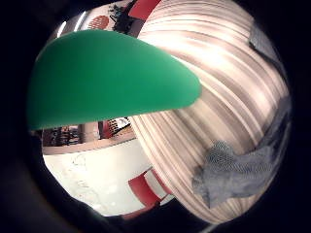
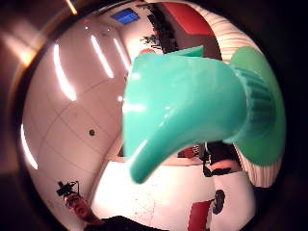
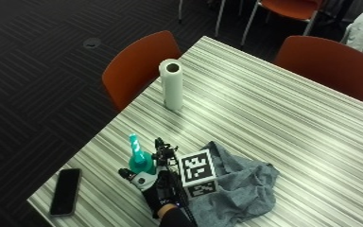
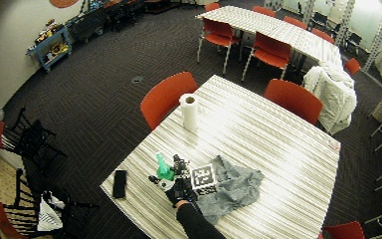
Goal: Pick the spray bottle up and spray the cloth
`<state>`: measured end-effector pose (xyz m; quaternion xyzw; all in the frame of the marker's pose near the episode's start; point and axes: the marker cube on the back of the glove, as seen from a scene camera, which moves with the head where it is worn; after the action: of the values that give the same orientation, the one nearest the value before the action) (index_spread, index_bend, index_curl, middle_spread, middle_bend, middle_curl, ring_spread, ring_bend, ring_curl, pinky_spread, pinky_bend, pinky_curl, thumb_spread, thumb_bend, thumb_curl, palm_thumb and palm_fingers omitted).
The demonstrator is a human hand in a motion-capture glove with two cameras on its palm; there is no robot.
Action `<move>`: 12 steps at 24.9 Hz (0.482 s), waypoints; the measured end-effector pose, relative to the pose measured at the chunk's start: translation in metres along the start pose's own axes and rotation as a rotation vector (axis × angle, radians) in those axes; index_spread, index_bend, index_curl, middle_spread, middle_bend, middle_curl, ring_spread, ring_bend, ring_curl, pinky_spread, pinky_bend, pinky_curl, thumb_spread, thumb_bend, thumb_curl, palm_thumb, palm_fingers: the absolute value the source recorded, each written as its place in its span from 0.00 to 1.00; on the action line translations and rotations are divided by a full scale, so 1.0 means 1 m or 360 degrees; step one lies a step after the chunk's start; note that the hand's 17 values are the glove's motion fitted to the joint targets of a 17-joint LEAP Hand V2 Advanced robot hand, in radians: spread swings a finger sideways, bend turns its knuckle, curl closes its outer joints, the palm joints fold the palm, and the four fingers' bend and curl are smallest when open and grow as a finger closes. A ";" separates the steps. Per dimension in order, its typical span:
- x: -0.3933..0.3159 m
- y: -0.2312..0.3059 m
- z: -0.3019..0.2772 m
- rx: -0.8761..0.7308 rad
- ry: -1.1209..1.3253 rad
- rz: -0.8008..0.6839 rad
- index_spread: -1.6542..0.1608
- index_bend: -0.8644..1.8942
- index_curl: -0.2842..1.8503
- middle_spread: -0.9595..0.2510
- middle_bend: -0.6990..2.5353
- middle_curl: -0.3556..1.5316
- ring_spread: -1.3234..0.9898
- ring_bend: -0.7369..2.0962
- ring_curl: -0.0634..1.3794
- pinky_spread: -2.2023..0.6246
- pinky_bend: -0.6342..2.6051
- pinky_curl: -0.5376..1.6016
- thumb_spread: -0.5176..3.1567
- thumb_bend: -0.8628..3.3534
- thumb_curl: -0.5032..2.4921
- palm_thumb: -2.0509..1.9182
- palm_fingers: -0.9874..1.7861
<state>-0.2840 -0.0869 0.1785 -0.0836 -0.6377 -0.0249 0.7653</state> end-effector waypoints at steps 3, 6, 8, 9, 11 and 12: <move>-0.003 0.019 0.007 -0.0050 -0.0035 -0.0001 0.71 0.35 0.30 0.71 0.27 0.42 0.56 0.37 0.31 0.84 0.32 0.40 0.36 0.20 0.38 0.75 0.38; -0.002 0.039 0.018 -0.0140 -0.0045 -0.0058 0.70 0.35 0.29 0.70 0.27 0.42 0.57 0.37 0.31 0.84 0.32 0.40 0.37 0.20 0.37 0.75 0.37; -0.006 0.051 0.026 -0.0219 -0.0045 -0.0118 0.70 0.36 0.28 0.70 0.27 0.41 0.57 0.37 0.31 0.84 0.32 0.40 0.37 0.20 0.37 0.75 0.37; -0.009 0.057 0.030 -0.0259 -0.0047 -0.0149 0.70 0.36 0.28 0.70 0.27 0.41 0.57 0.37 0.31 0.84 0.32 0.40 0.37 0.20 0.37 0.75 0.37; -0.018 0.070 0.037 -0.0330 -0.0064 -0.0210 0.70 0.36 0.28 0.70 0.27 0.41 0.58 0.37 0.31 0.84 0.32 0.41 0.37 0.20 0.37 0.75 0.37; -0.024 0.076 0.041 -0.0361 -0.0084 -0.0240 0.70 0.36 0.28 0.70 0.27 0.41 0.58 0.37 0.31 0.84 0.32 0.41 0.37 0.20 0.37 0.75 0.37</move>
<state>-0.3175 -0.0070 0.1545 -0.1222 -0.6552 -0.1520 0.7298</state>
